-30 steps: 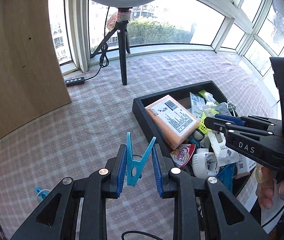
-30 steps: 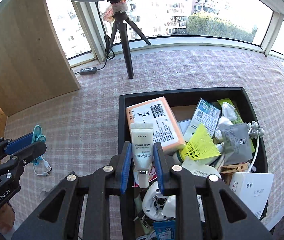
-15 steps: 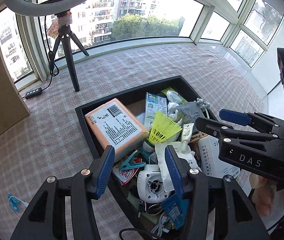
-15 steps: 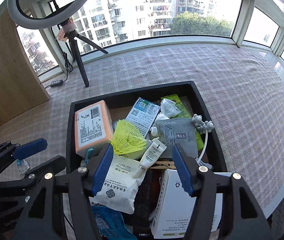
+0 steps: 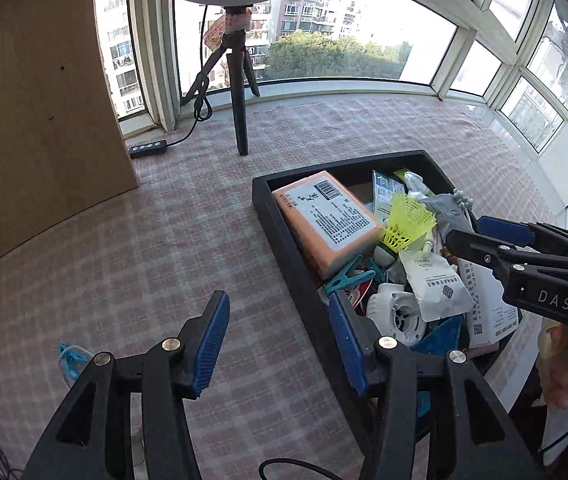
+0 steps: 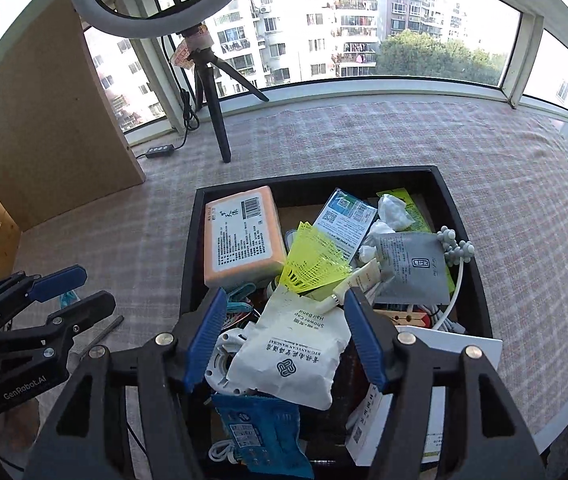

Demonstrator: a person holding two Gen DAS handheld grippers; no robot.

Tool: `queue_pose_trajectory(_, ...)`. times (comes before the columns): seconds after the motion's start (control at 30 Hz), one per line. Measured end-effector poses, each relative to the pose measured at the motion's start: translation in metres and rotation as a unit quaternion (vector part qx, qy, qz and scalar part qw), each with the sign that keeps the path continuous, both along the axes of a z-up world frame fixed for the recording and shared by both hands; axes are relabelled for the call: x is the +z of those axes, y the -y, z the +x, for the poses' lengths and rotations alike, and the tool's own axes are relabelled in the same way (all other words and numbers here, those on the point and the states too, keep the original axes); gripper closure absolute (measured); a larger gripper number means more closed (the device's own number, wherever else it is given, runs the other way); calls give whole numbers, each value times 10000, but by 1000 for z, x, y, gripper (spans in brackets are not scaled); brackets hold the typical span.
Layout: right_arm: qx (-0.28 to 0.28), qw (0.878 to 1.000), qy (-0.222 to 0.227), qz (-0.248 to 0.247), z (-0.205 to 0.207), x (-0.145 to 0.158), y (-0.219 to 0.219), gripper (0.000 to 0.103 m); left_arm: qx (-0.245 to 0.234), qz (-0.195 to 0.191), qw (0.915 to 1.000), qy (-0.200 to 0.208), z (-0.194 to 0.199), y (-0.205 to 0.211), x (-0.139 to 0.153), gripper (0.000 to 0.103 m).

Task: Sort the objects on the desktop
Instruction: 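Move both grippers back to the white cable with blue clip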

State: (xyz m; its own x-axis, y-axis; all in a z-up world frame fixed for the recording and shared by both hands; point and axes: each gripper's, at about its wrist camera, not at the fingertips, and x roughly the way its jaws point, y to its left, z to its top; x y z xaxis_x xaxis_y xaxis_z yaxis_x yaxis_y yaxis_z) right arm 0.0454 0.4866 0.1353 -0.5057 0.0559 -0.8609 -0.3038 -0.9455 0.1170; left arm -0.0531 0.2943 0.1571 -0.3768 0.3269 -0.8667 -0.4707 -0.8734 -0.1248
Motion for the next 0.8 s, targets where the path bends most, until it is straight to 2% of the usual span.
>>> queue_pose_trajectory(0.2, 448, 9990, 28, 28, -15, -5, 43, 43, 655, -148, 9977, -1, -4, 82, -7, 54)
queue_pose_trajectory(0.47, 1274, 9916, 244, 38, -33, -22, 116, 43, 1438, -453, 9884, 193, -11, 184, -34, 54)
queue_pose_trajectory(0.67, 1728, 9844, 335, 74, -52, -33, 168, 43, 1766, -540, 9818, 446, -16, 230, -59, 54)
queue_pose_trajectory(0.8, 2009, 9789, 384, -14, -75, -40, 197, 43, 1878, -543, 9792, 534, -21, 243, -74, 54)
